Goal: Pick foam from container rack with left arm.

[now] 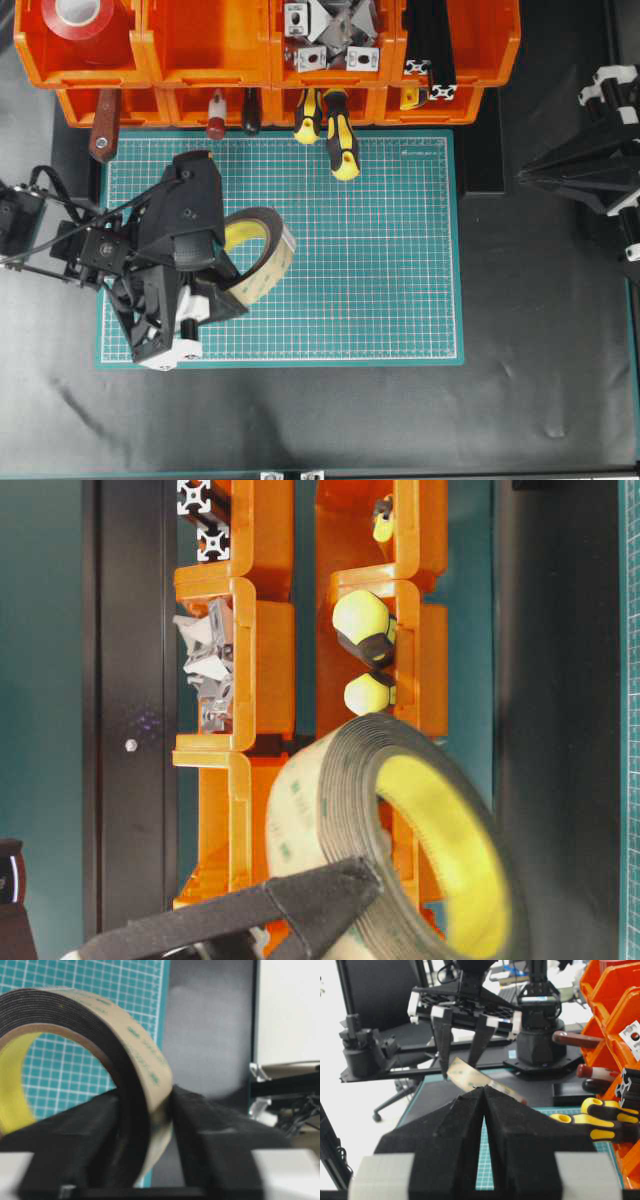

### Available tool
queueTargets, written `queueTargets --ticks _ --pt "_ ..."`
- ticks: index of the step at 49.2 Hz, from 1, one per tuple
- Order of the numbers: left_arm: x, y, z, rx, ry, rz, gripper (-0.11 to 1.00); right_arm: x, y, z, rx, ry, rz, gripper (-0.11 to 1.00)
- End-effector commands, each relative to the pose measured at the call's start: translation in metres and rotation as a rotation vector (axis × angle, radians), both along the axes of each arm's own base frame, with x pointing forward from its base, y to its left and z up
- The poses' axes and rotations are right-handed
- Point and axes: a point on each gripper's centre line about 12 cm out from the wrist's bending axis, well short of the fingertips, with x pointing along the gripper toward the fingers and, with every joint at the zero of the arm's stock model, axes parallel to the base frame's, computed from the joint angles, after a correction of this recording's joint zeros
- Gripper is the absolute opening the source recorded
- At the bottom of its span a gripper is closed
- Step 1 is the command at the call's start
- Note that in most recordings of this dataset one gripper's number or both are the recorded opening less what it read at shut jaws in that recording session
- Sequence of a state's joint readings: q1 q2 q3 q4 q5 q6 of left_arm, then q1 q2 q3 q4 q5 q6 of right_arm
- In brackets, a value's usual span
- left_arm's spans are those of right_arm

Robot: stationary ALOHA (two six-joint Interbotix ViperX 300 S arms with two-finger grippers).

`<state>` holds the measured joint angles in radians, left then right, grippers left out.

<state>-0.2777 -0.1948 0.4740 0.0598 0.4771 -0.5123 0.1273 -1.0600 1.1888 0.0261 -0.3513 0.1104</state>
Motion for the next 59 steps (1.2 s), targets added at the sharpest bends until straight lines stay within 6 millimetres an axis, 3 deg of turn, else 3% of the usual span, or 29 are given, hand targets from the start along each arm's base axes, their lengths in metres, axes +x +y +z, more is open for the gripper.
queueTargets --ticks 1,7,12,22,36,59 --pt "0.002 0.000 0.008 0.009 -0.029 -0.013 0.45 0.001 0.001 0.009 0.007 -0.030 0.003 0.00" --pt "0.001 0.000 -0.001 0.059 -0.016 -0.054 0.78 0.001 0.001 0.008 0.008 -0.027 0.003 0.00" --pt "0.001 0.004 -0.006 0.098 -0.009 -0.080 0.91 0.001 0.001 0.008 0.008 -0.027 0.006 0.00" --pt "-0.001 0.009 -0.007 0.108 -0.009 -0.076 0.91 0.001 0.002 0.008 0.008 -0.025 0.009 0.00" --pt "-0.012 0.016 0.007 0.098 -0.041 -0.063 0.91 0.001 0.002 0.009 0.008 -0.028 0.009 0.00" --pt "-0.056 0.023 0.061 0.110 -0.210 -0.104 0.90 0.001 0.002 0.006 0.004 -0.004 0.009 0.00"
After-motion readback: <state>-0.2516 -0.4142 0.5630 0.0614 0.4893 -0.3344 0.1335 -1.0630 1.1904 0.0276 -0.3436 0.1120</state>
